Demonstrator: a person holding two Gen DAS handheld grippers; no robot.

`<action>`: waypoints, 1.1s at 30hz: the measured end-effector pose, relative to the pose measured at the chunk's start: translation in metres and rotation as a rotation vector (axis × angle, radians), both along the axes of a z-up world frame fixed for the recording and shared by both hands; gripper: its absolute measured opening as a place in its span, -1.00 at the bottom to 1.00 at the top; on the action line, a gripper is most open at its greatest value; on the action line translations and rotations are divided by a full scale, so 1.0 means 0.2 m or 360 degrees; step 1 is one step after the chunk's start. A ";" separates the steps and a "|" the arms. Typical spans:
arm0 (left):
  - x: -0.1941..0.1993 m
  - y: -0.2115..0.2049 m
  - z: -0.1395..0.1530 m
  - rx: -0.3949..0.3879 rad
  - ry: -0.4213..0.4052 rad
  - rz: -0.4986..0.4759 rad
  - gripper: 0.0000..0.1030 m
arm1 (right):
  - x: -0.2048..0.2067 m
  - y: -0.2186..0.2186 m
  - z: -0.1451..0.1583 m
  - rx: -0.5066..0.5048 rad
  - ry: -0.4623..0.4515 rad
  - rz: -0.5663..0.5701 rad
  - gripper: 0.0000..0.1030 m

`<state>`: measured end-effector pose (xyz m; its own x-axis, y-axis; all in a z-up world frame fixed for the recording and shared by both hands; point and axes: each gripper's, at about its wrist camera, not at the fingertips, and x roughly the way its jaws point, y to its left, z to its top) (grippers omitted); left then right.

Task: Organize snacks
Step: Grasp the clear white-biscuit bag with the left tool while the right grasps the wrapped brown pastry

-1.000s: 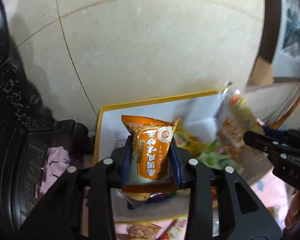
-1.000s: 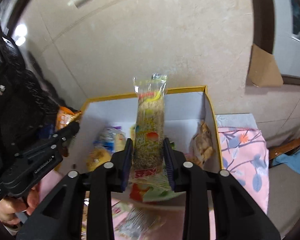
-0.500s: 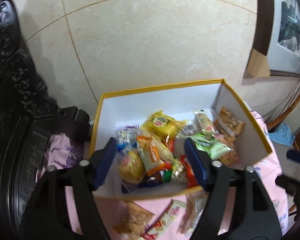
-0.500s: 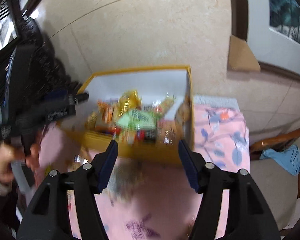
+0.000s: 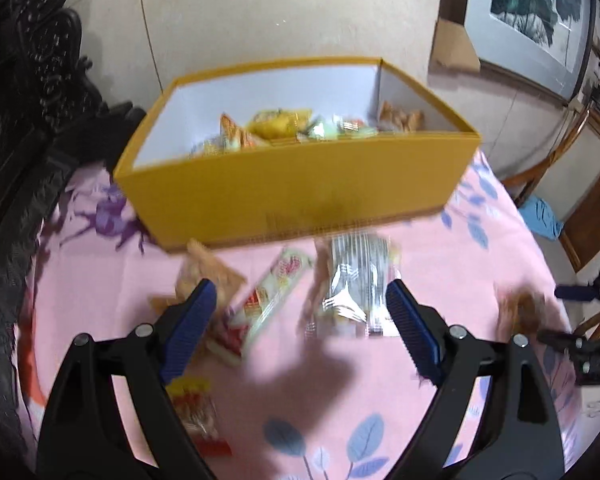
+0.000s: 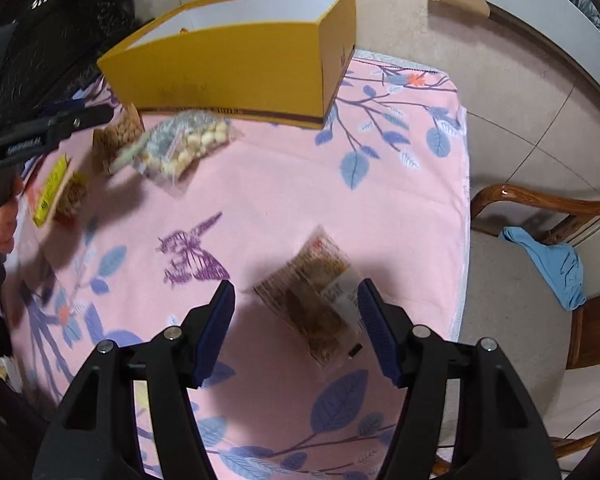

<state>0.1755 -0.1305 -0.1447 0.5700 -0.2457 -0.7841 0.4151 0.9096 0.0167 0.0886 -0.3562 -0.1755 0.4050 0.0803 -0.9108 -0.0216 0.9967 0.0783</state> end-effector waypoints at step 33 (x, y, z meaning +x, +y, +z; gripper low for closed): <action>-0.16 -0.05 -0.09 0.0035 0.0007 -0.0180 0.72 | 0.10 0.00 -0.20 -0.0111 0.0151 0.0204 0.08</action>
